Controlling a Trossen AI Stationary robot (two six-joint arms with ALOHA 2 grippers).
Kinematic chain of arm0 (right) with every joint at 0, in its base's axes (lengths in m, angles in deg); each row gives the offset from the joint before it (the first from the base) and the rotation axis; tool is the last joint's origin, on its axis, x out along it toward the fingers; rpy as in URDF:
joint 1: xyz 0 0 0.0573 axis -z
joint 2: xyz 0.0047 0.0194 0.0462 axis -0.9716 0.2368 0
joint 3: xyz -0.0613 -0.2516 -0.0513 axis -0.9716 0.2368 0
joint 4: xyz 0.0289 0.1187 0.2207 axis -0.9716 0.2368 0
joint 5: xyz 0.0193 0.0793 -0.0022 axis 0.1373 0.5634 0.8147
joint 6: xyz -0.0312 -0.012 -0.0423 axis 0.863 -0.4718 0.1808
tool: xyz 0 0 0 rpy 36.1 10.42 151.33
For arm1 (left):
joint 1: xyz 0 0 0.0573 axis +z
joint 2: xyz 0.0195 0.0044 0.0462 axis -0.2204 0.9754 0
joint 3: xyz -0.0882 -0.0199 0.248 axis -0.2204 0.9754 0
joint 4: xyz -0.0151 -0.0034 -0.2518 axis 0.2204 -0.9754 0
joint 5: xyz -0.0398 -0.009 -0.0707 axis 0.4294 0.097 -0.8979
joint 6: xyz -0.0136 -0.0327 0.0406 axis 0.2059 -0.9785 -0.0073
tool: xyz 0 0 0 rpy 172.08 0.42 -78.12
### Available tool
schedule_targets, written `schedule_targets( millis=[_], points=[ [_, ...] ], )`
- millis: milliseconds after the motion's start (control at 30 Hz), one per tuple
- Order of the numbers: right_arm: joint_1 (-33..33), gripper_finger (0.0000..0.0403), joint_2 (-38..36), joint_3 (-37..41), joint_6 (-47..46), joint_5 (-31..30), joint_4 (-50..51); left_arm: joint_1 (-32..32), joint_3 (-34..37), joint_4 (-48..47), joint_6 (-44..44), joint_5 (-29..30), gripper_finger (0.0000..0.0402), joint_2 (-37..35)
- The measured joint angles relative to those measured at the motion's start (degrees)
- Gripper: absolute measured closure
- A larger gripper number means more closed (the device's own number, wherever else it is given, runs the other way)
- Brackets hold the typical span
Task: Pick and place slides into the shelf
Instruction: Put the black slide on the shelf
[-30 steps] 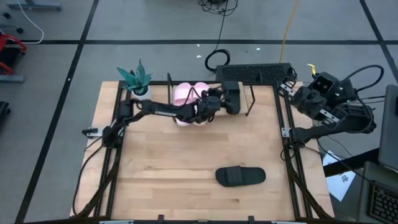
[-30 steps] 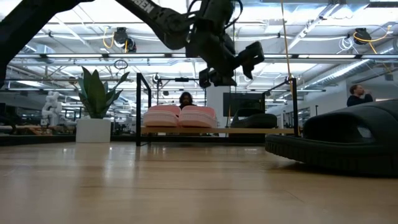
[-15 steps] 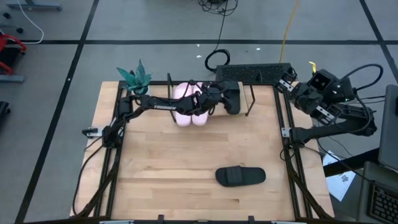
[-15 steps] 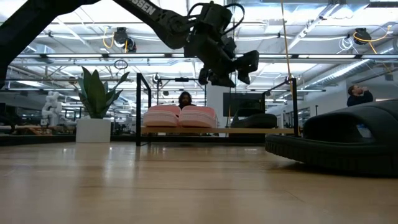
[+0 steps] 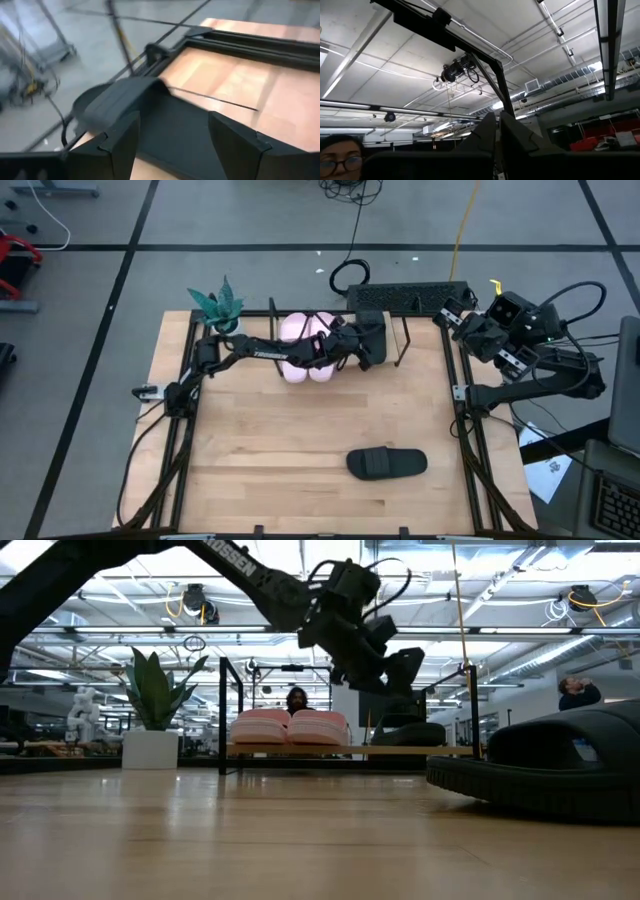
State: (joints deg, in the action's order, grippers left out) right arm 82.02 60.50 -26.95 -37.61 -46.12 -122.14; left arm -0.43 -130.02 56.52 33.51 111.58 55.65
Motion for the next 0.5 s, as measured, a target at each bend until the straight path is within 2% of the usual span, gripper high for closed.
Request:
schedule_targets(
  millis=[100,200,333,500],
  points=[
    [0.0,0.0387,-0.04,0.0,0.01,0.04,0.08,-1.5,-0.02,-0.58,4.9,1.5,0.0165,-0.21],
    [-0.02,0.0387,-0.06,0.0,0.06,0.14,0.1,-2.1,0.0,-1.4,5.02,5.42,0.0165,-0.19],
    [-0.02,0.0387,-0.06,0.0,0.26,0.33,0.34,-1.86,-0.02,-1.33,1.74,8.54,0.0165,-0.22],
    [-0.02,0.0387,-0.04,0.0,0.98,0.35,0.78,-1.95,0.0,-1.34,-6.4,8.81,0.0165,-0.2]
  ],
)
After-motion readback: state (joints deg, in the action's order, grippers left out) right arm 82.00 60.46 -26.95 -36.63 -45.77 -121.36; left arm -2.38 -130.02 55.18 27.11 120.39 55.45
